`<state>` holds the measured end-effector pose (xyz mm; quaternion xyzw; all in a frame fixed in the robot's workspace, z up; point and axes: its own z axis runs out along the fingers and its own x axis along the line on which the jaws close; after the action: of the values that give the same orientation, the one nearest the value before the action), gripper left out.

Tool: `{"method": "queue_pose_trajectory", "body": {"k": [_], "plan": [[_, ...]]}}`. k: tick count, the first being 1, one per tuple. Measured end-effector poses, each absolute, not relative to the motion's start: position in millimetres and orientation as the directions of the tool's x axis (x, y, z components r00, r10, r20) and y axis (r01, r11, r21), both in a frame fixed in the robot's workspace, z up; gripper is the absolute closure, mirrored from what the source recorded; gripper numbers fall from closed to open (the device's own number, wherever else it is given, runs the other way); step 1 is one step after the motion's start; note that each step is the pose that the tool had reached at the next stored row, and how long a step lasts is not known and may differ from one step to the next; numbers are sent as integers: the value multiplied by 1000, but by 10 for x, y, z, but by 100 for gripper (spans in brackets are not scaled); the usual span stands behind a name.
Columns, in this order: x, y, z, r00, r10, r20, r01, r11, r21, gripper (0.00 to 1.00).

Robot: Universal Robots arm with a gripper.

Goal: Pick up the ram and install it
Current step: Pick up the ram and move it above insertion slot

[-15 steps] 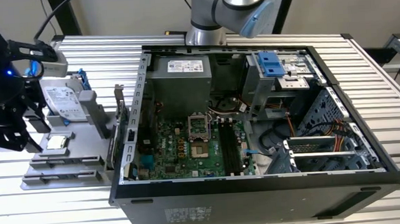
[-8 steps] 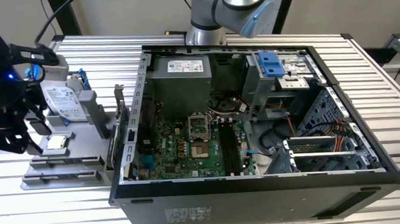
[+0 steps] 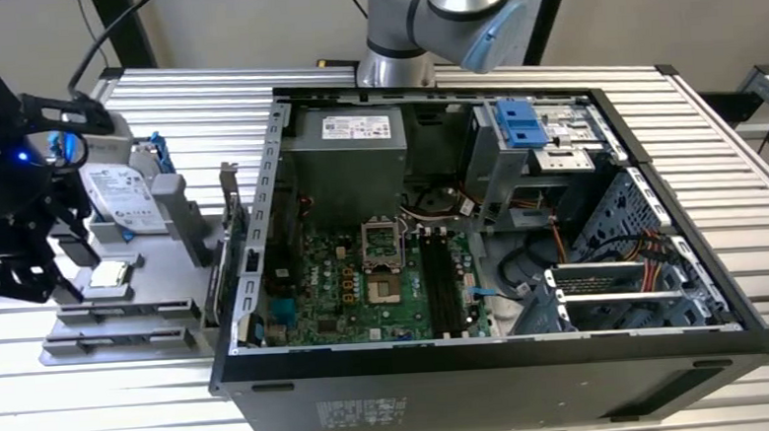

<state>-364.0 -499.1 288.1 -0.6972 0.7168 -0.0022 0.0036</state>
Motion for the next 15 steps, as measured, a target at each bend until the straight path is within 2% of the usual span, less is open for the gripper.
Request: {"method": "queue_pose_trajectory", "body": {"k": [15], "plan": [[-3669, -5062, 2791, -28, -1000, -2, -1000, 28, -8, 0]]}}
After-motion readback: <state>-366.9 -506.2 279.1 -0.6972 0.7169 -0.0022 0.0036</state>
